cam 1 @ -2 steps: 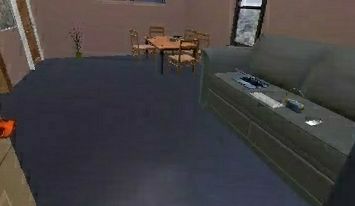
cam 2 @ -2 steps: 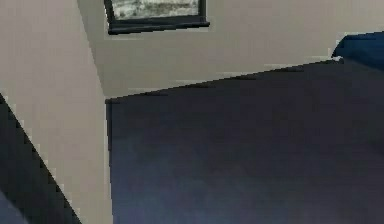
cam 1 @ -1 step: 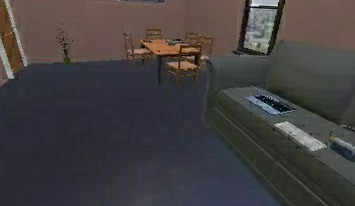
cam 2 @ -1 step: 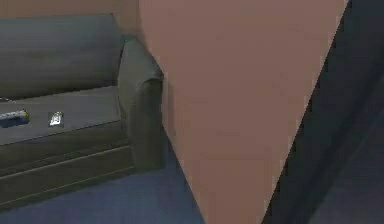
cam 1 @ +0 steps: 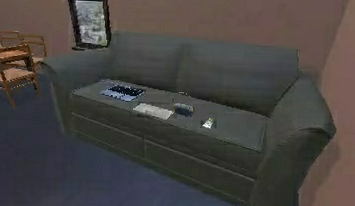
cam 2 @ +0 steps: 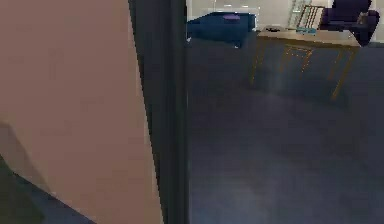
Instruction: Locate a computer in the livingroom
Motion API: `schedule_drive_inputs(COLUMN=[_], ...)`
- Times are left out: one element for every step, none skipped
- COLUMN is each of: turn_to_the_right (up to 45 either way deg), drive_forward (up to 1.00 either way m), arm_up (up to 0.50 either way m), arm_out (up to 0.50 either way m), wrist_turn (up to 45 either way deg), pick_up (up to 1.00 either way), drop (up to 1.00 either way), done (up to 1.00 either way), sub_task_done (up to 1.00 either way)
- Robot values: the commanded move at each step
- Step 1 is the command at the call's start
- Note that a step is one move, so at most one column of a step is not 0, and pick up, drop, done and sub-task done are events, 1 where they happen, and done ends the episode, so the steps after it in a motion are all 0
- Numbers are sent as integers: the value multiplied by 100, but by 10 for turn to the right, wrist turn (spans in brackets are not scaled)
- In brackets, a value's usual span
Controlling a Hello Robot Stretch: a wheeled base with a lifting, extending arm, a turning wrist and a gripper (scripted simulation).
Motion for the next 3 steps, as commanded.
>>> schedule_drive_inputs(turn_to_the_right=[0,-300,0], drive_forward=[100,0,0], arm_up=[0,0,0], arm_out=[0,0,0], wrist_turn=[0,0,0], pick_up=[0,0,0], drop=[0,0,0], done=[0,0,100], sub_task_done=[0,0,0])
